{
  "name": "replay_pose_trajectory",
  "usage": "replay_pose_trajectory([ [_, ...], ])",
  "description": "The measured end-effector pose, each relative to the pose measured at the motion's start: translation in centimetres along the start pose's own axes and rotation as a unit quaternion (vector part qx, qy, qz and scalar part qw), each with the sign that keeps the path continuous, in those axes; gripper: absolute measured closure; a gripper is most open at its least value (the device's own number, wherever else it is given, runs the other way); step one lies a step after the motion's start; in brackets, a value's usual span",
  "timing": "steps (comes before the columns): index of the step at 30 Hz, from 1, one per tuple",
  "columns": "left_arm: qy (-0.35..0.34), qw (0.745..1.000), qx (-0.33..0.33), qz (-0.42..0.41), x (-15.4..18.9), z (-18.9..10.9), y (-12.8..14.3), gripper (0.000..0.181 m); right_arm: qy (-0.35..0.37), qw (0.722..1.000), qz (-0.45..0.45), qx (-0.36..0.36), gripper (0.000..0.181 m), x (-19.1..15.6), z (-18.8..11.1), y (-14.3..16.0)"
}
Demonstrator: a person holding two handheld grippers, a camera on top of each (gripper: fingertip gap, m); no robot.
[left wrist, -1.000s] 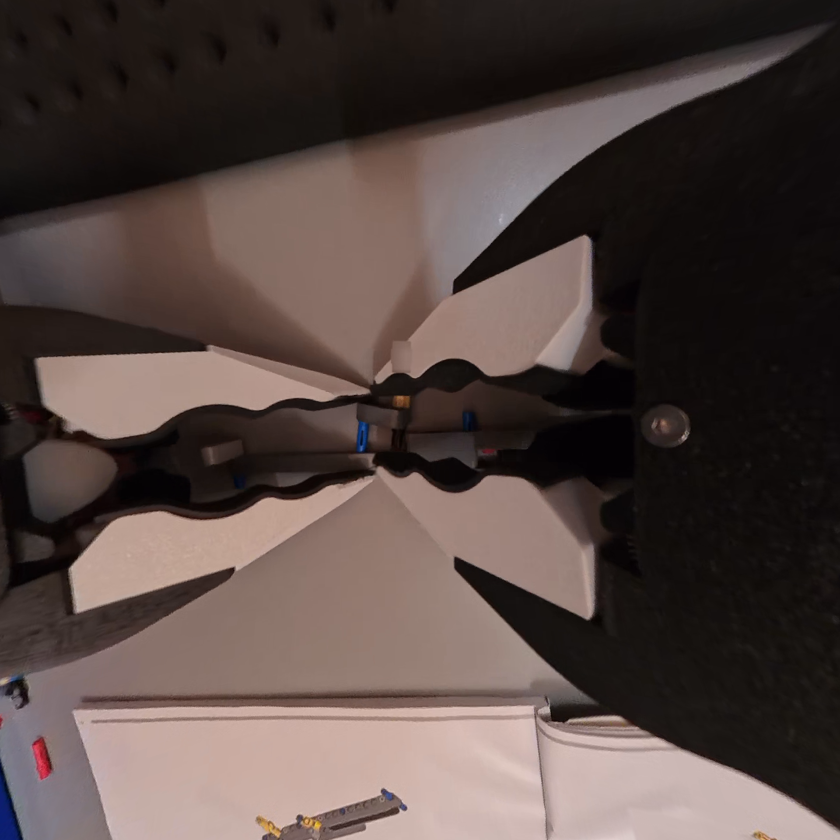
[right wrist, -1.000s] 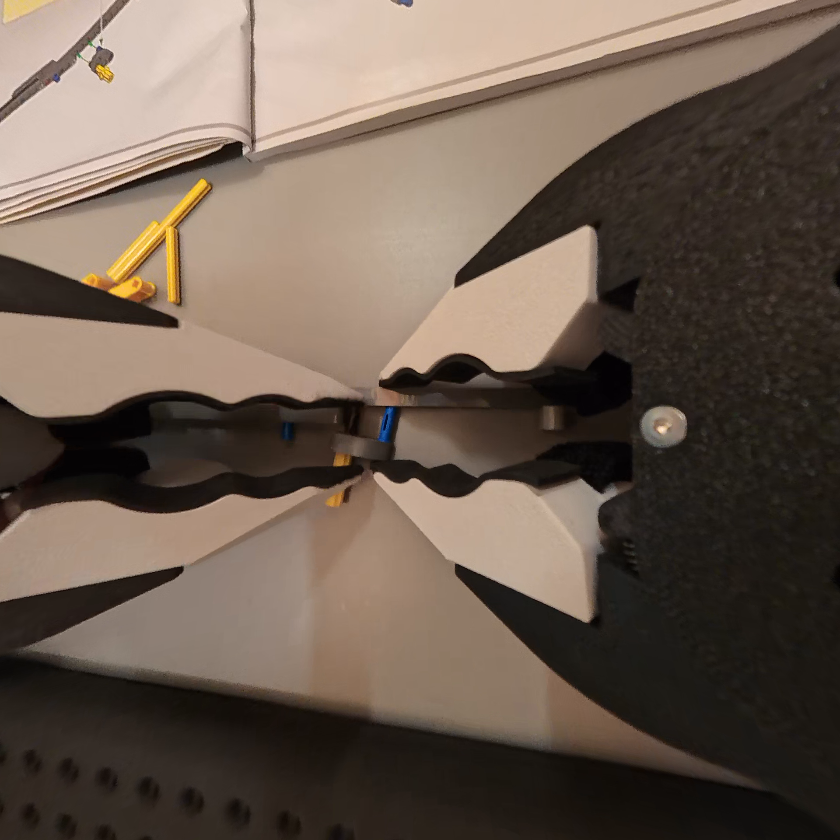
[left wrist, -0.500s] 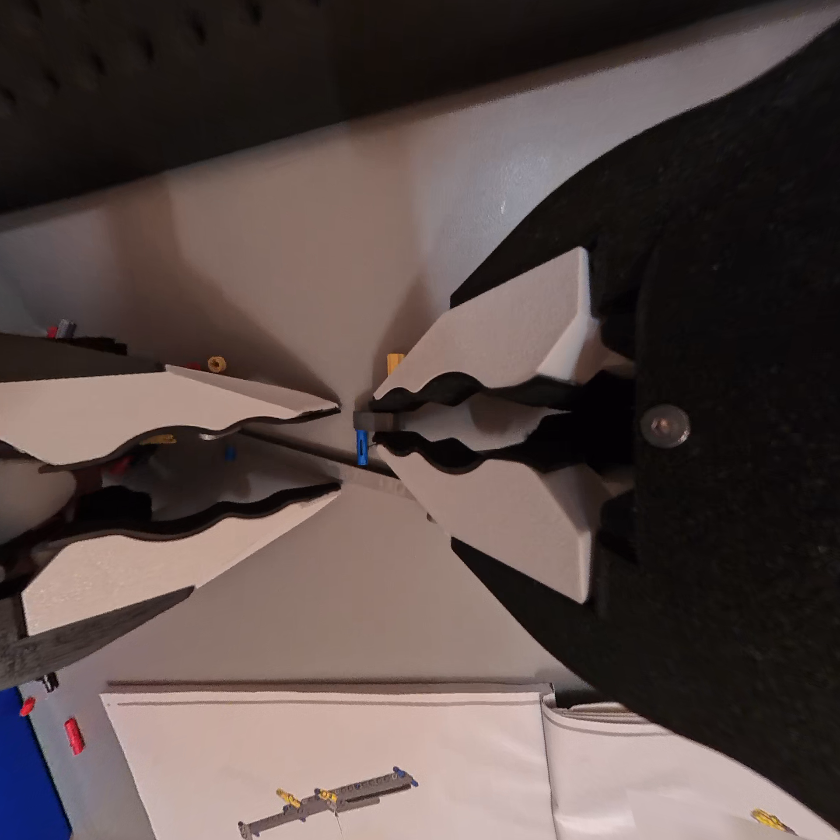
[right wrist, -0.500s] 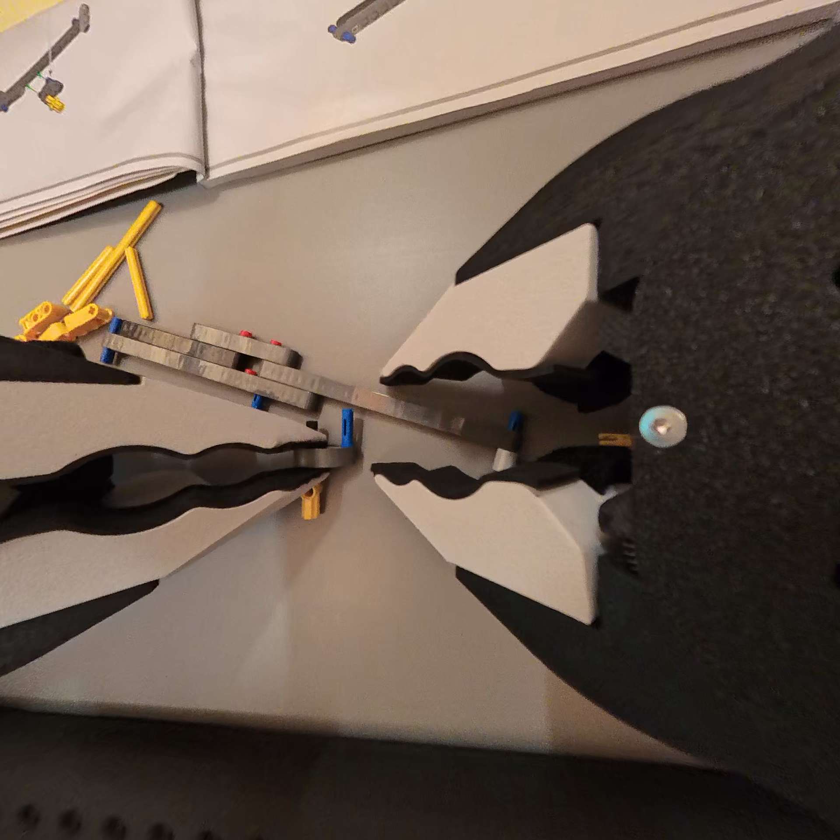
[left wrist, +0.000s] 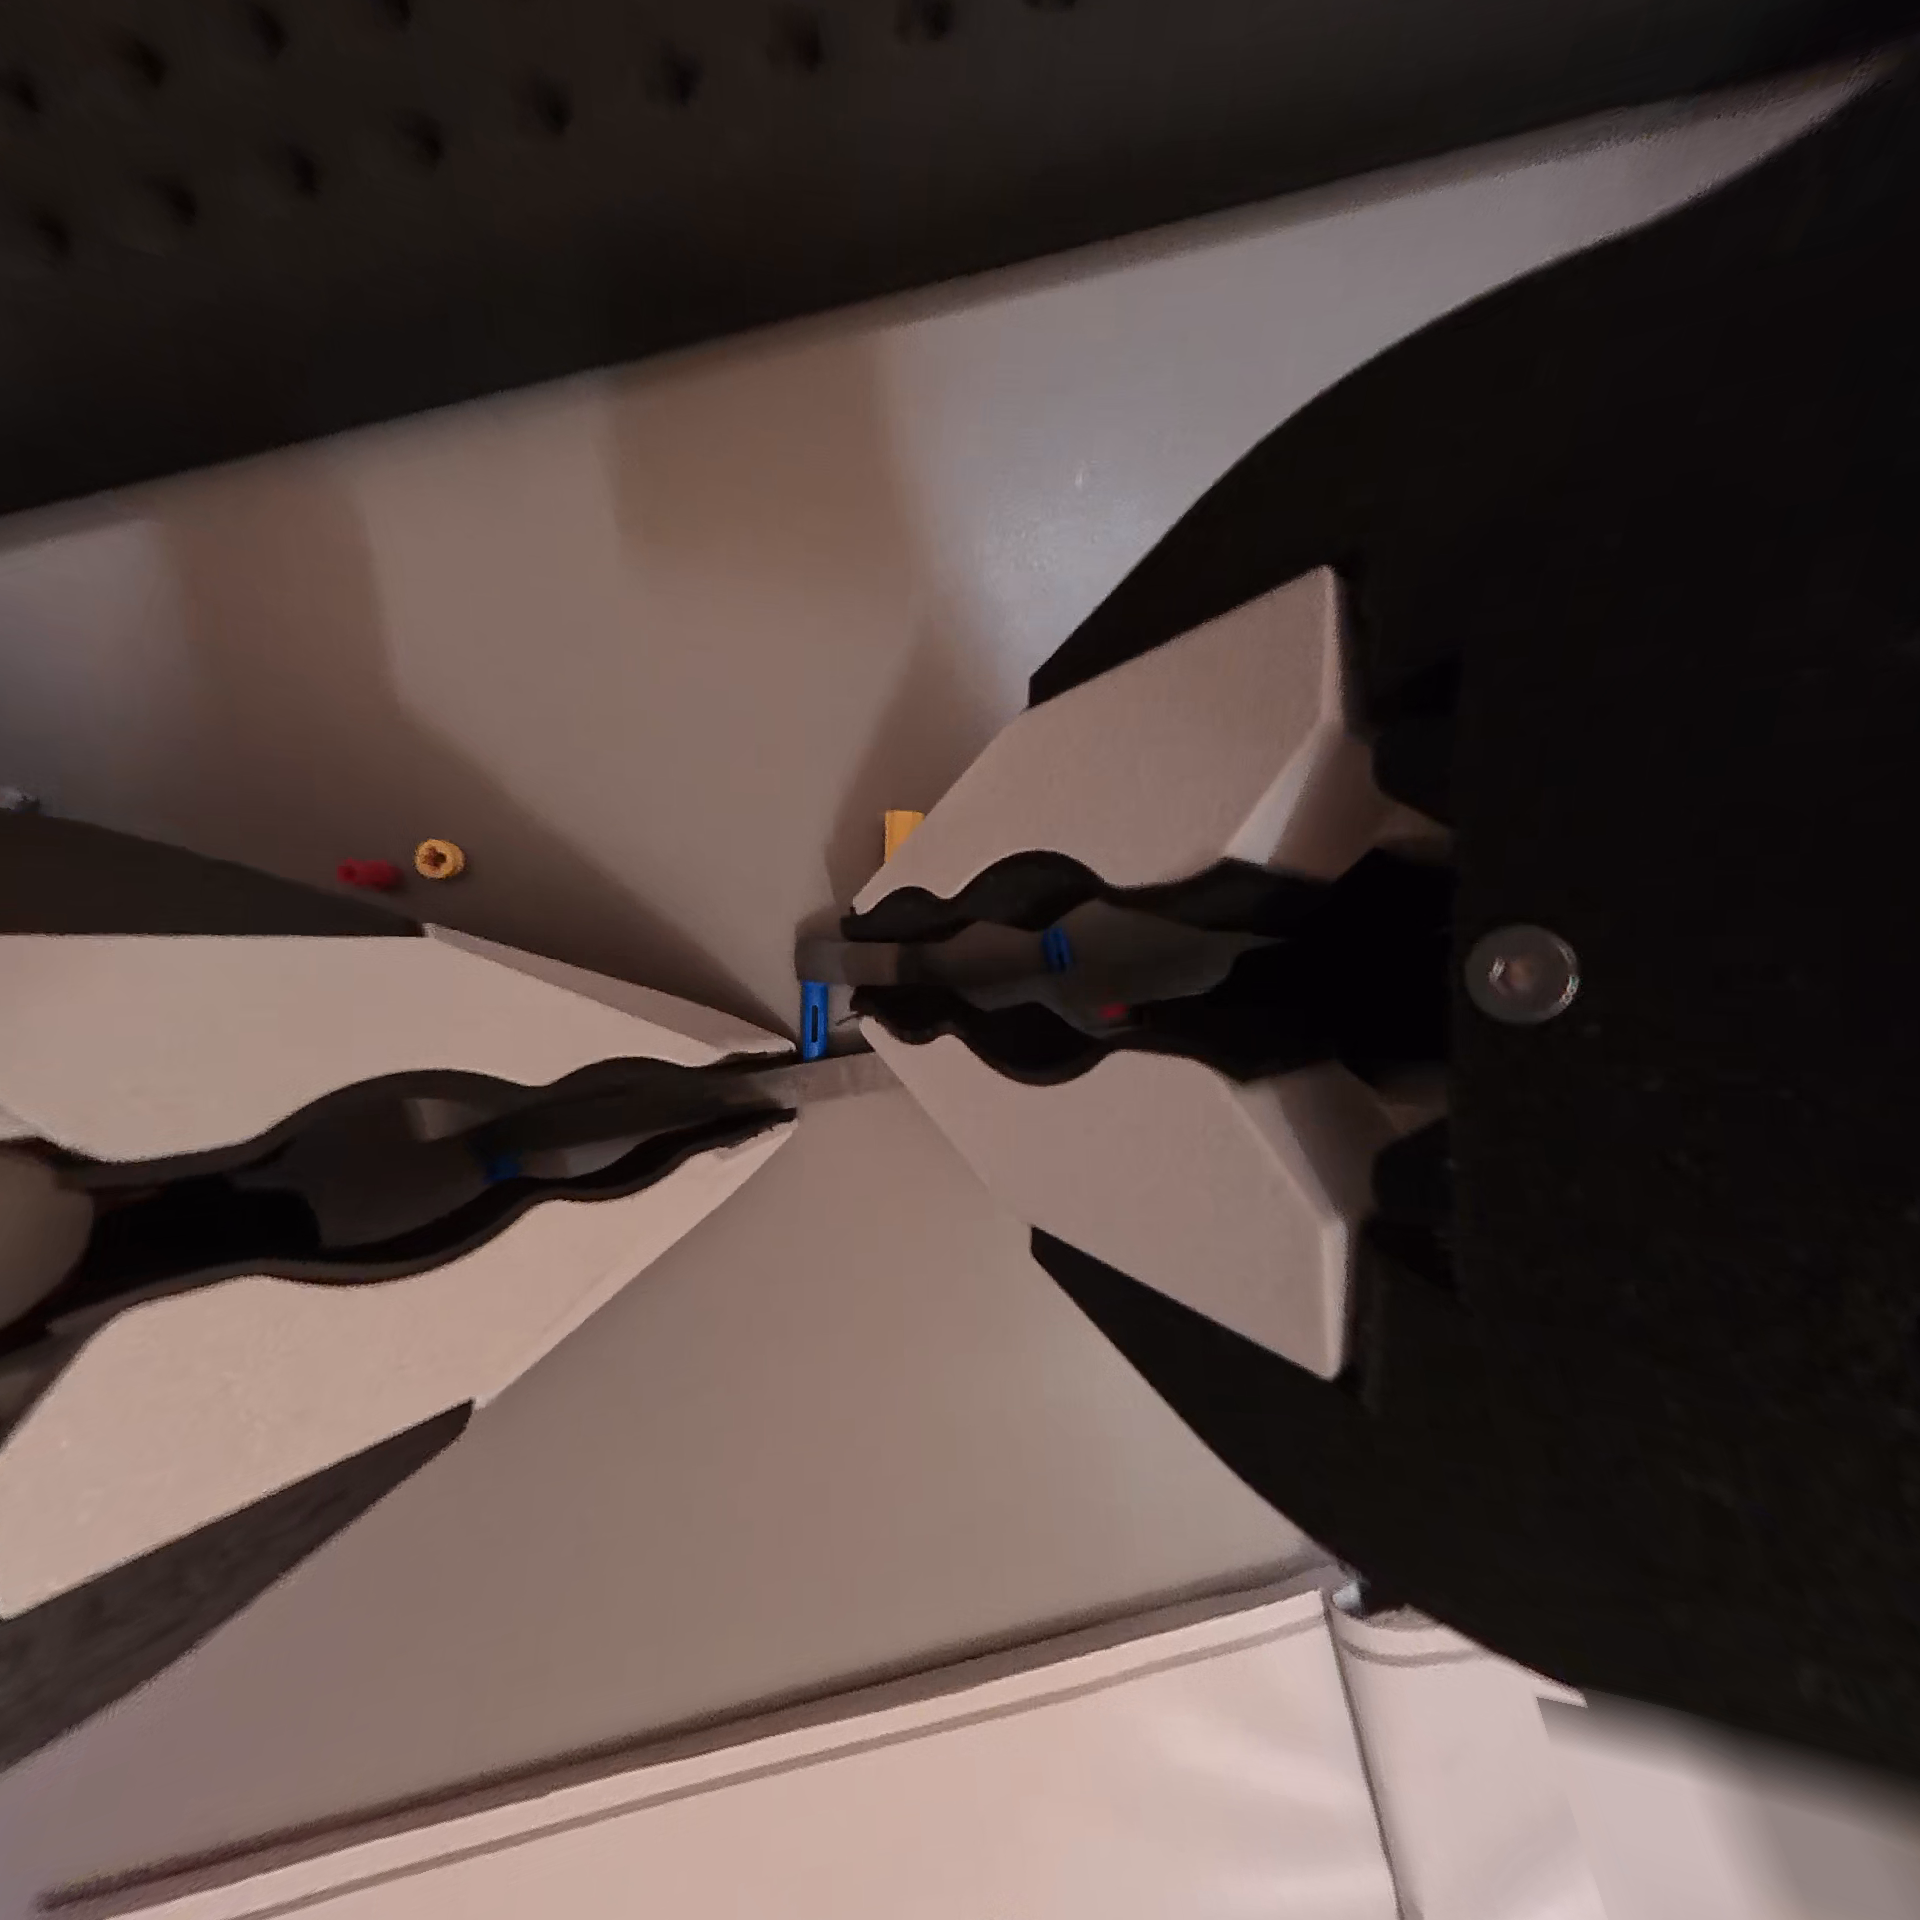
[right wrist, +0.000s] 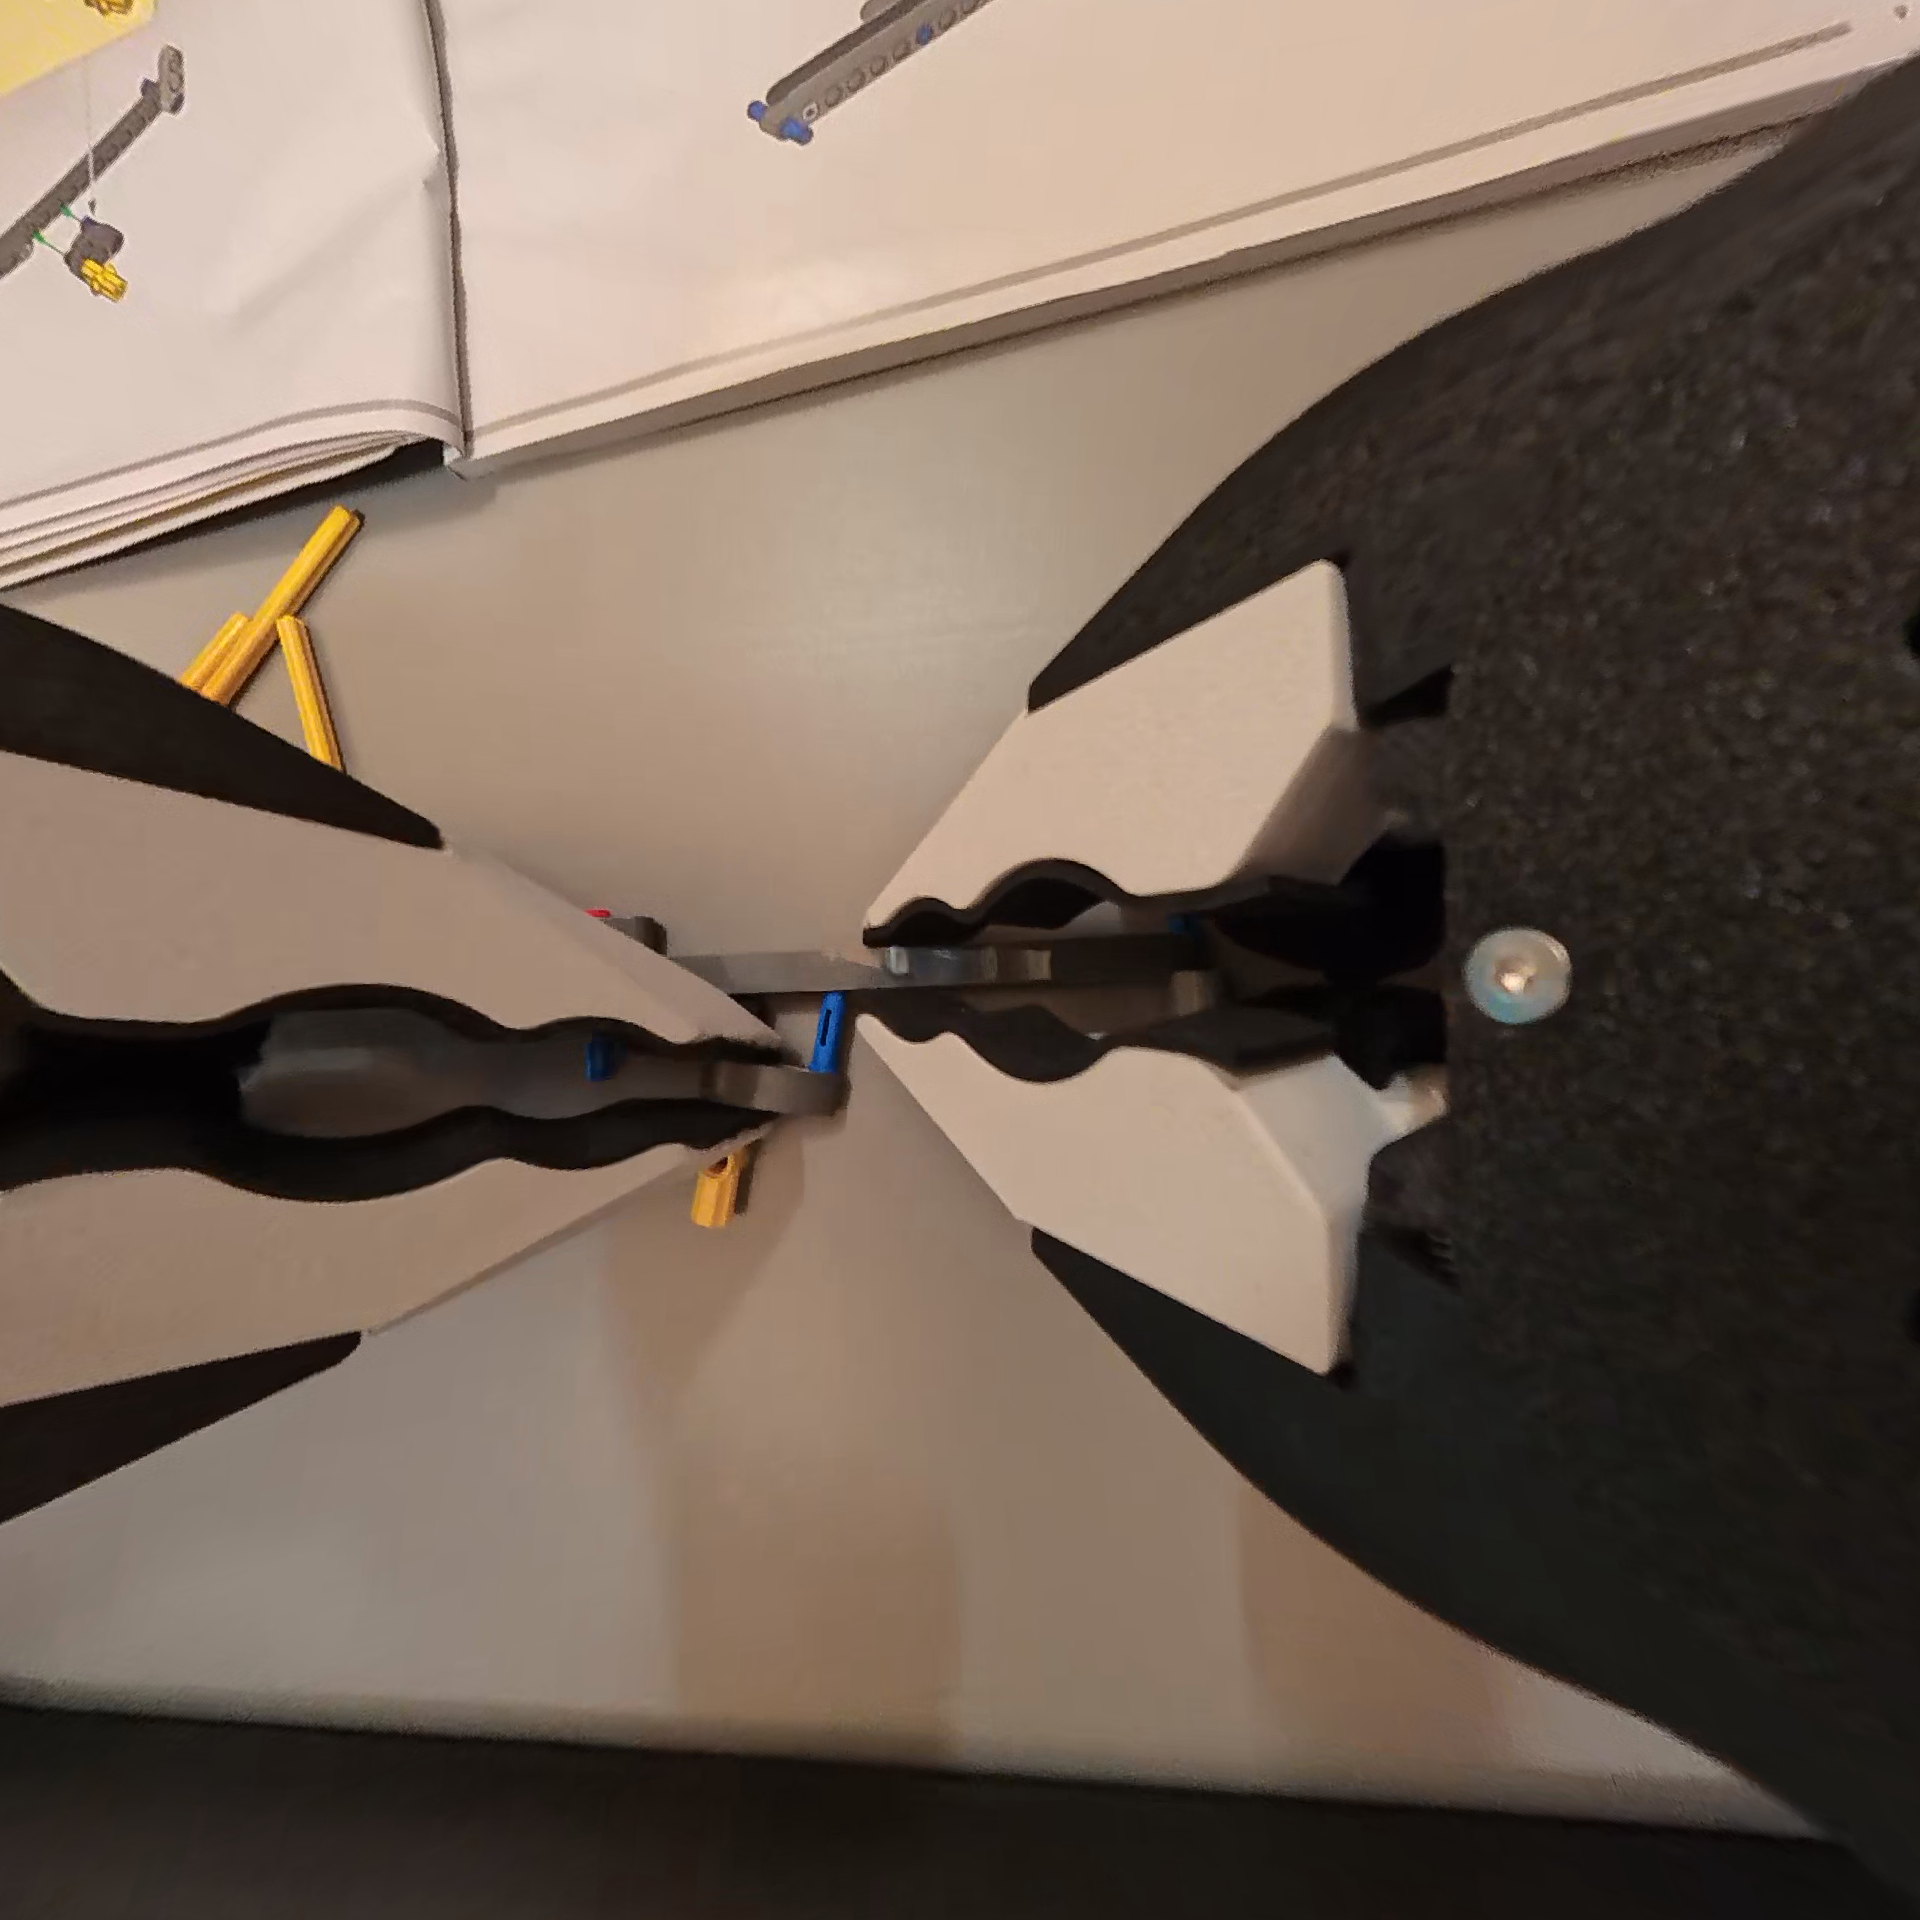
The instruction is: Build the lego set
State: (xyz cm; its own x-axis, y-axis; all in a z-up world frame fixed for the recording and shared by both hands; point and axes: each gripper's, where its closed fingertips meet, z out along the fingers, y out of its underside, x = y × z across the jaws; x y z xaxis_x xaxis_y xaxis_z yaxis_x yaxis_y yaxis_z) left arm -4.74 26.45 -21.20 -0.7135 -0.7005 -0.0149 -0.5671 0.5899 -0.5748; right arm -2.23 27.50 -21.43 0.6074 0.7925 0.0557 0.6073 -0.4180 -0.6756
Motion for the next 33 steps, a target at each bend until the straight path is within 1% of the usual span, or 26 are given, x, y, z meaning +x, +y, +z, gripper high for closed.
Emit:
replay_pose_trajectory([
  [4, -0.020, 1.000, 0.005, -0.022, 0.00, -0.03, 0.06, 0.175, 0.010, 1.000, -0.007, 0.002, 0.174, 0.02, 0.00, 0.00],
  [12, -0.018, 0.996, 0.013, -0.088, -0.08, -0.04, 0.08, 0.174, 0.051, 0.998, -0.048, -0.001, 0.174, 0.20, 0.03, -0.09],
  [19, -0.051, 0.990, 0.000, -0.131, -0.01, -0.04, 0.09, 0.174, 0.054, 0.998, -0.032, 0.005, 0.174, 0.27, 0.08, -0.11],
  [22, -0.045, 0.991, -0.002, -0.128, 0.01, -0.10, 0.18, 0.174, 0.050, 0.998, -0.034, 0.005, 0.174, 0.25, 0.11, -0.13],
  [29, -0.033, 0.984, 0.008, -0.175, 0.06, -0.01, 0.01, 0.174, 0.046, 0.999, -0.013, 0.005, 0.174, 0.24, 0.13, -0.10],
  [33, -0.032, 0.986, 0.006, -0.161, 0.01, 0.04, -0.02, 0.174, 0.040, 0.999, -0.008, -0.001, 0.175, 0.23, 0.13, -0.07],
])
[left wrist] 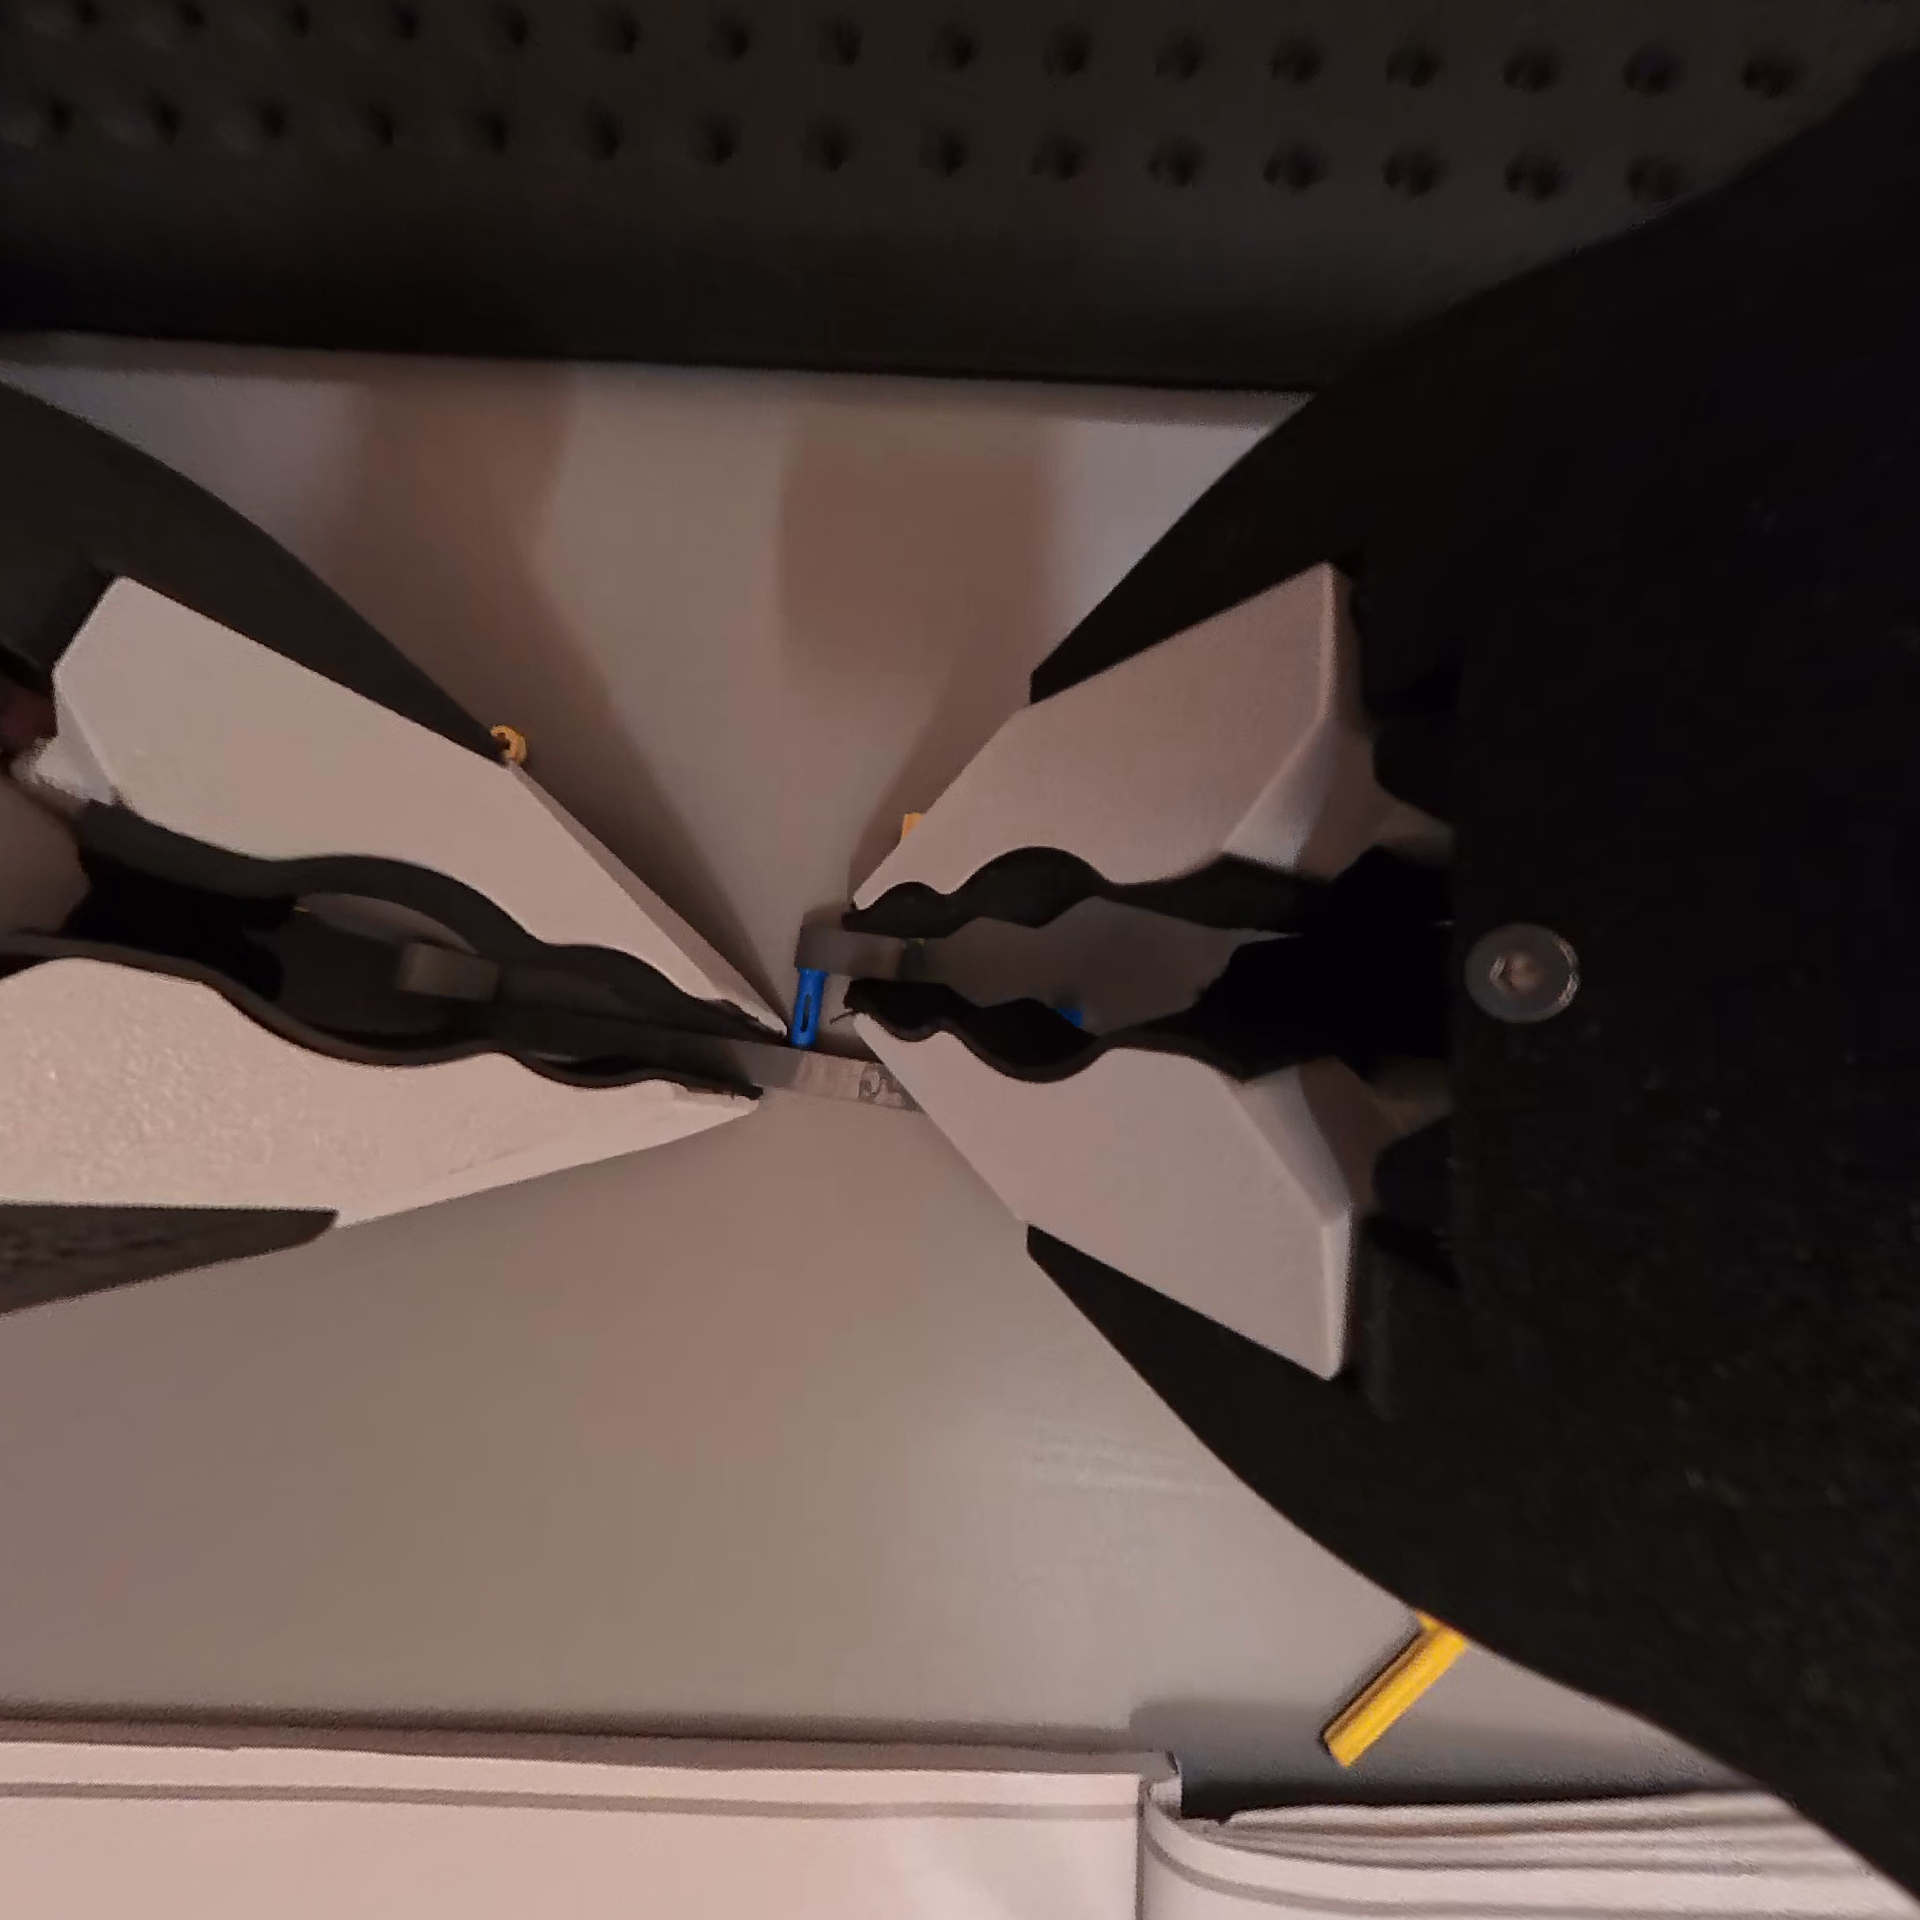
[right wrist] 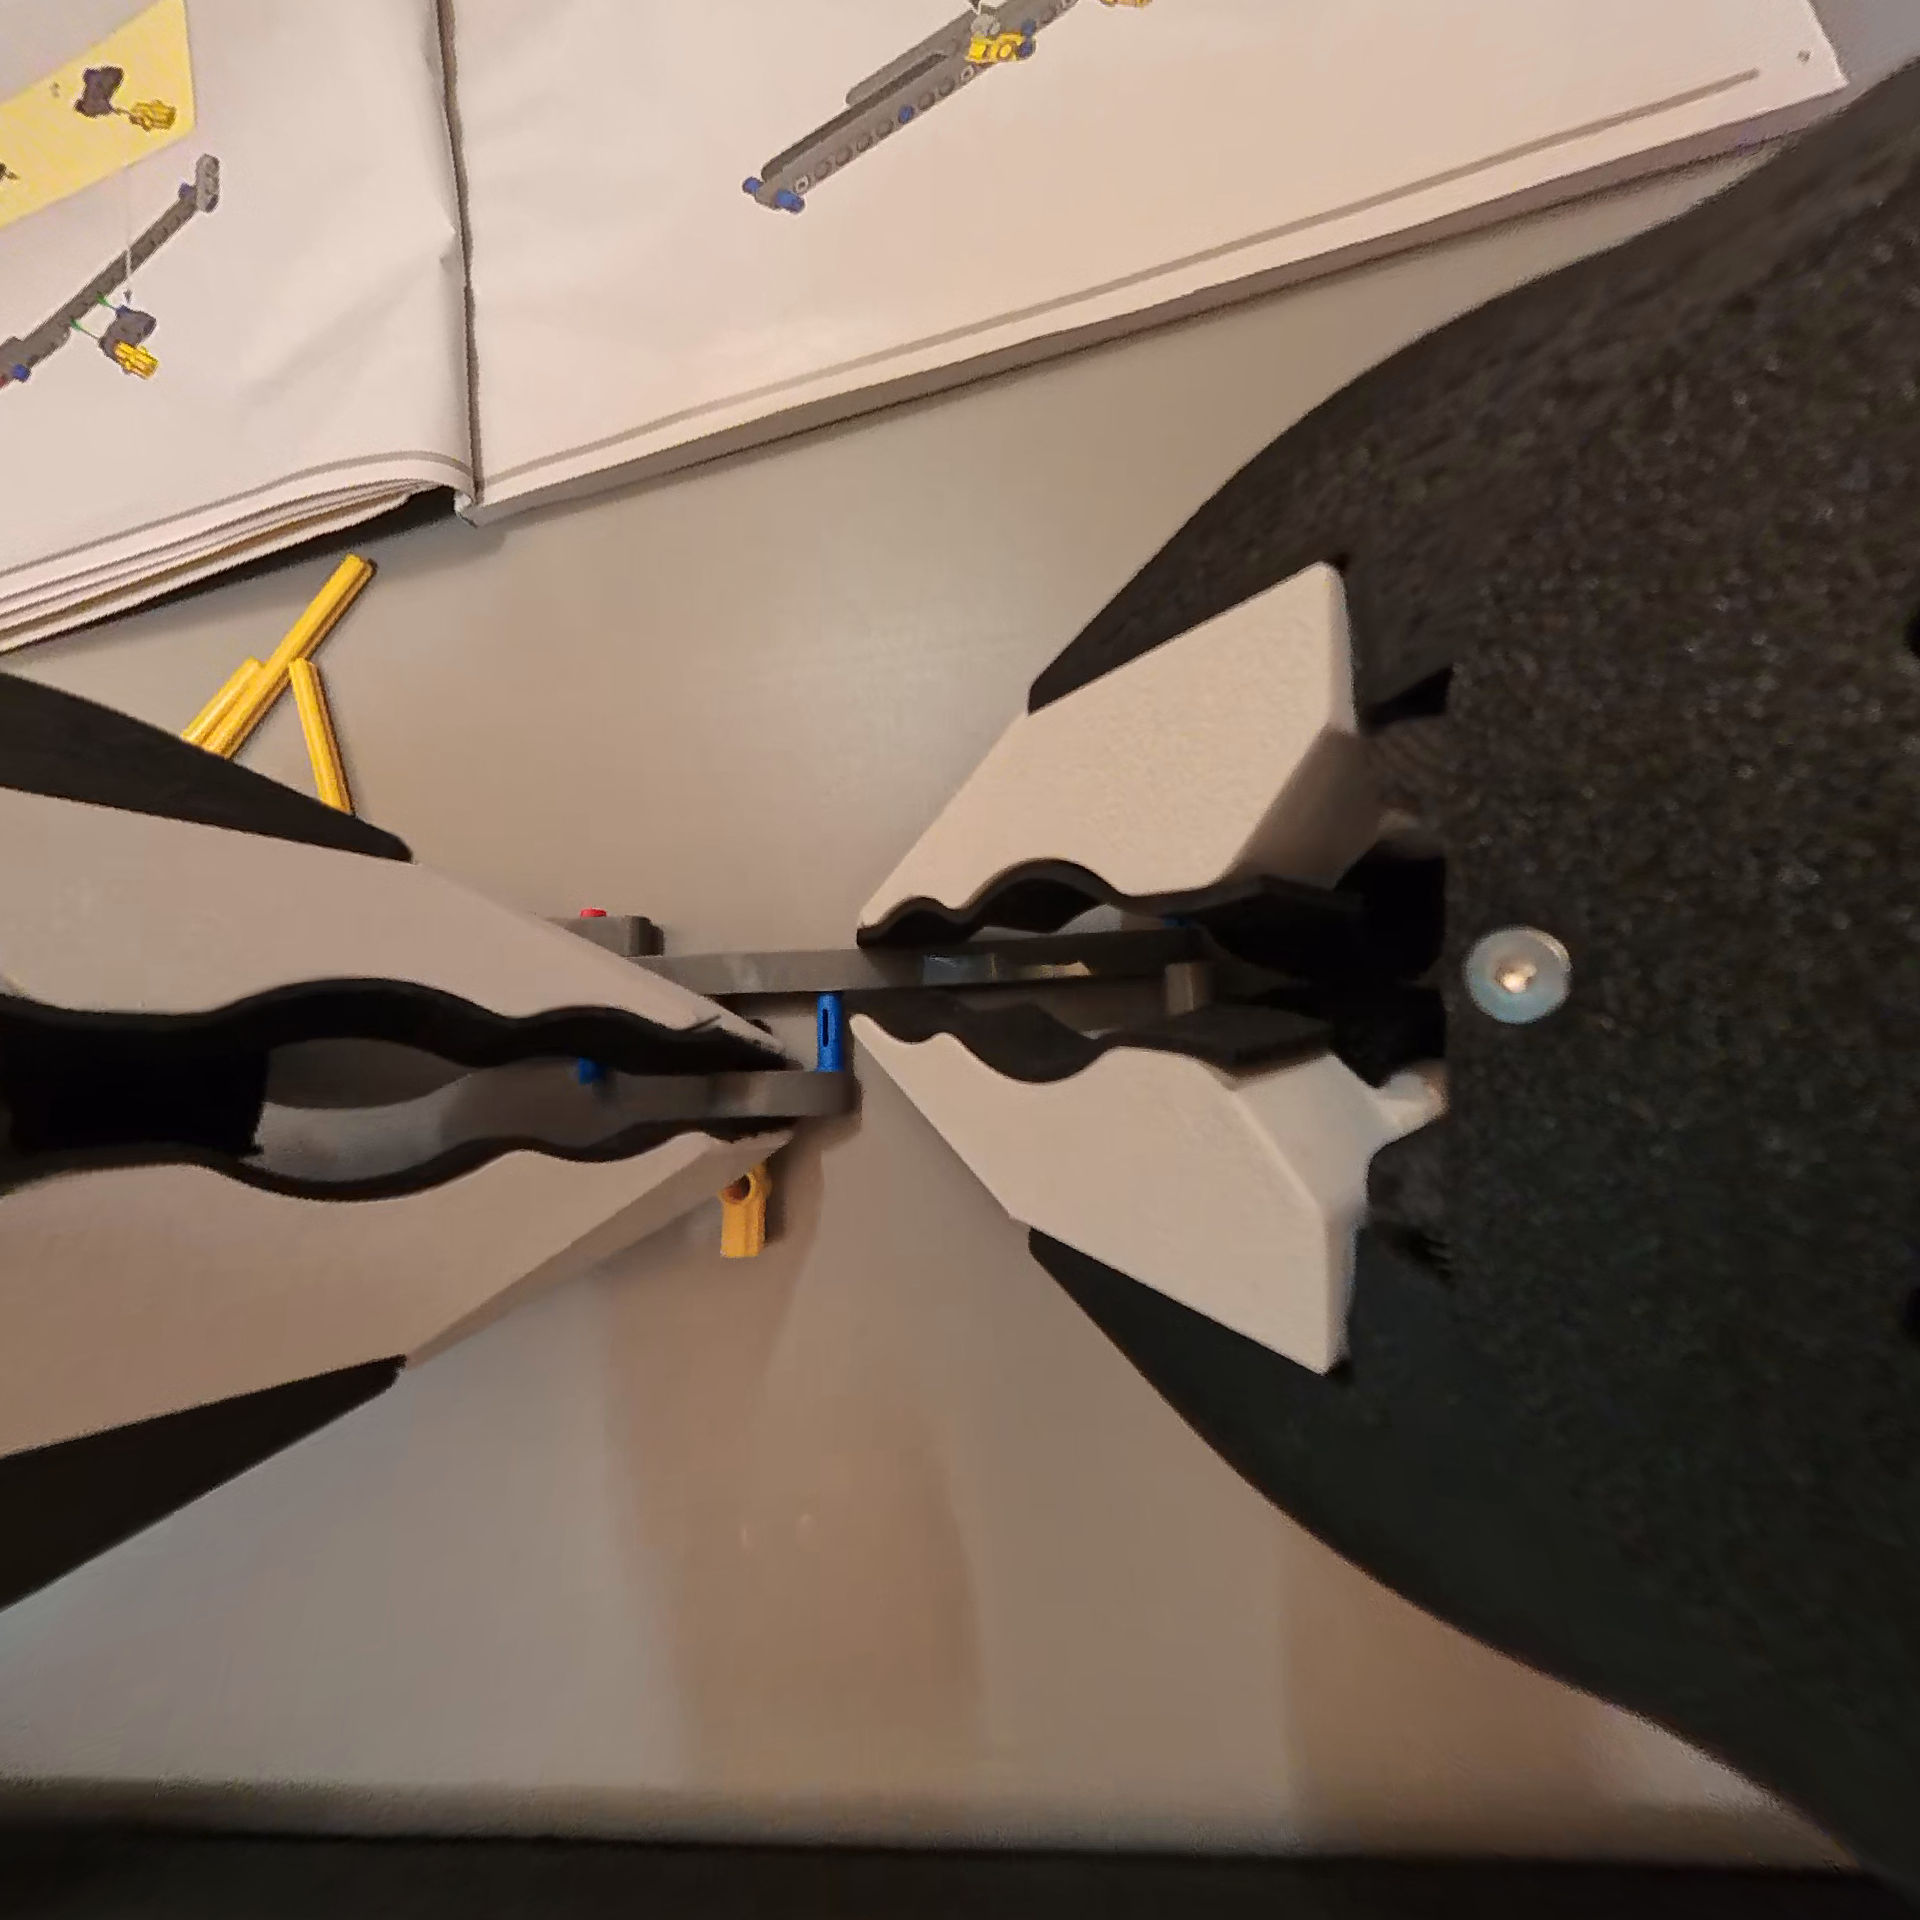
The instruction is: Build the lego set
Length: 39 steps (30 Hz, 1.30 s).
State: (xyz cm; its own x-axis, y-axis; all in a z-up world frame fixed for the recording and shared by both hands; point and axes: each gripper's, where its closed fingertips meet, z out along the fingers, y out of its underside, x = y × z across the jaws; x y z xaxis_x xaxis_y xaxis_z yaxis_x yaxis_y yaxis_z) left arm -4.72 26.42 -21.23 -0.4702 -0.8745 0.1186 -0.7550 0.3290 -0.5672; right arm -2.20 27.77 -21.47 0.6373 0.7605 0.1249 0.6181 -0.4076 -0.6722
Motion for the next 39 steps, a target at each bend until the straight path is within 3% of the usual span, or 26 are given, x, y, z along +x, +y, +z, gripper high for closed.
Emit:
replay_pose_trajectory([
  [3, -0.013, 0.999, -0.015, 0.035, 0.0, 0.0, 0.1, 0.175, -0.004, 1.000, -0.006, 0.000, 0.174, 0.0, 0.0, 0.0],
  [14, 0.013, 1.000, 0.007, 0.012, 0.2, -0.1, 0.1, 0.174, 0.000, 1.000, -0.001, 0.007, 0.174, -0.3, 0.0, -0.1],
  [22, 0.007, 0.999, 0.009, 0.034, -0.1, -0.1, 0.1, 0.175, -0.050, 0.999, 0.010, 0.011, 0.146, -1.7, -0.3, -0.1],
  [31, 0.036, 0.994, 0.003, 0.099, -0.4, -0.3, 0.3, 0.175, -0.061, 0.998, 0.001, 0.006, 0.151, -0.9, 0.1, -0.4],
  [39, 0.046, 0.992, -0.002, 0.120, -1.0, -0.3, 0.3, 0.175, -0.073, 0.997, 0.018, 0.016, 0.143, -0.7, 0.5, -1.0],
])
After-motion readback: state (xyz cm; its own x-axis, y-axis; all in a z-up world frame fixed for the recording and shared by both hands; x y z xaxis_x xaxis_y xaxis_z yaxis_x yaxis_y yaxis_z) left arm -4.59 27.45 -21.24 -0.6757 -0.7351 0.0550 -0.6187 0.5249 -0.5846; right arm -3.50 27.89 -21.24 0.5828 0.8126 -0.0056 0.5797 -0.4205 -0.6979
